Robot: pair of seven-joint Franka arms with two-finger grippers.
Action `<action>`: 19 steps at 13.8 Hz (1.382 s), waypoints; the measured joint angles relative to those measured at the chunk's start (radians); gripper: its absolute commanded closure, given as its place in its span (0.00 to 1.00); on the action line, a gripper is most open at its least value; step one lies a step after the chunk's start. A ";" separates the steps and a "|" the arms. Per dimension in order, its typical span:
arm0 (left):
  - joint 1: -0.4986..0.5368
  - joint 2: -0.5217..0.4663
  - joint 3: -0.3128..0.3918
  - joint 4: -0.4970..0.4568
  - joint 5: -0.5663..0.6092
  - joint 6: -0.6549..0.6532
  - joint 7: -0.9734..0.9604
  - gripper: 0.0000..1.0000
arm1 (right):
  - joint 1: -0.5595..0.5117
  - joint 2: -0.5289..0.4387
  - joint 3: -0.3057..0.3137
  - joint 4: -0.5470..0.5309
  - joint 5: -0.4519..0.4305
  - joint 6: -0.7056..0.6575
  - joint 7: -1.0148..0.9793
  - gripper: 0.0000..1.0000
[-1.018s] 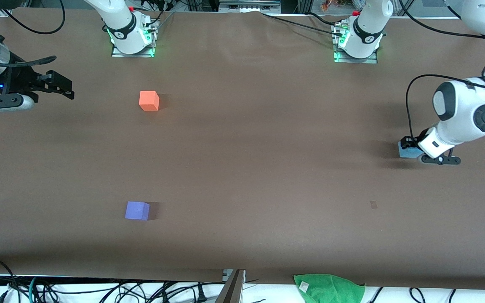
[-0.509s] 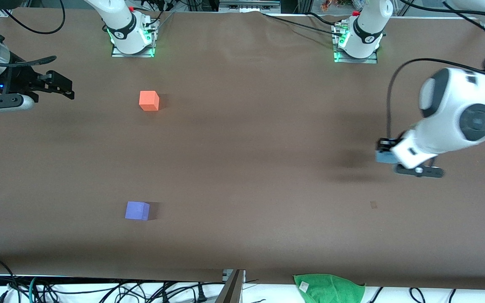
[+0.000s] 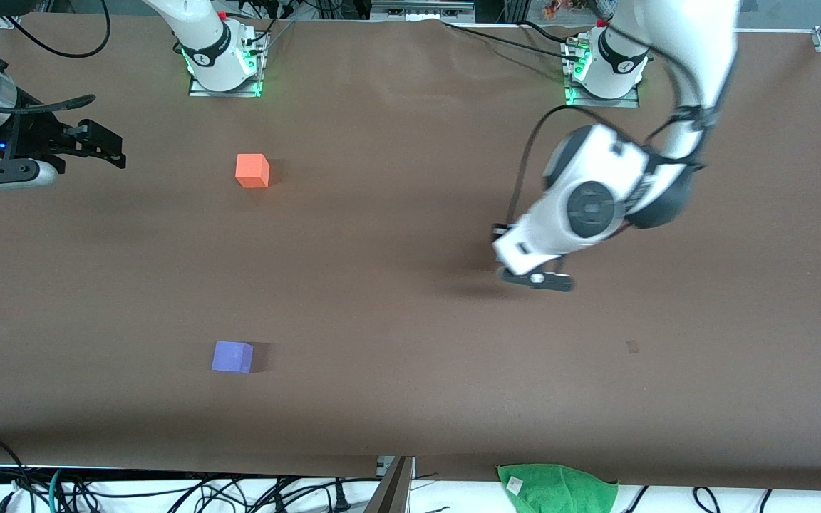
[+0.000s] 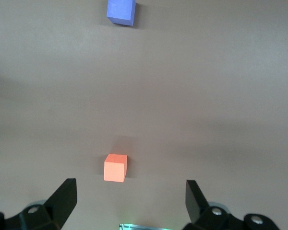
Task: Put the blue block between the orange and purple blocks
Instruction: 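Carry the blue cube with the left gripper toward the table middle, then release the blue cube with the left gripper while the right gripper approaches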
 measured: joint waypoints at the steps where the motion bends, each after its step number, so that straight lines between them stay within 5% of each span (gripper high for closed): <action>1: -0.043 0.046 0.000 0.018 0.000 0.055 -0.053 0.66 | 0.001 0.000 0.000 0.000 0.000 0.011 0.000 0.00; 3: -0.117 0.130 0.002 0.032 0.000 0.185 -0.164 0.66 | 0.003 0.000 0.001 0.001 0.000 0.030 0.000 0.00; 4: -0.150 0.167 0.003 0.034 0.003 0.240 -0.218 0.55 | 0.003 0.000 0.001 0.001 0.000 0.034 0.000 0.00; 6: -0.201 0.223 0.008 0.038 0.049 0.299 -0.310 0.00 | 0.004 0.000 0.002 0.001 0.000 0.037 0.000 0.00; 12: -0.206 0.229 0.018 0.082 0.117 0.273 -0.362 0.00 | -0.012 0.020 -0.019 0.001 -0.003 0.039 0.000 0.00; 19: -0.055 -0.112 0.032 0.123 0.124 -0.192 -0.359 0.00 | -0.006 0.091 -0.009 0.001 0.001 0.051 0.000 0.00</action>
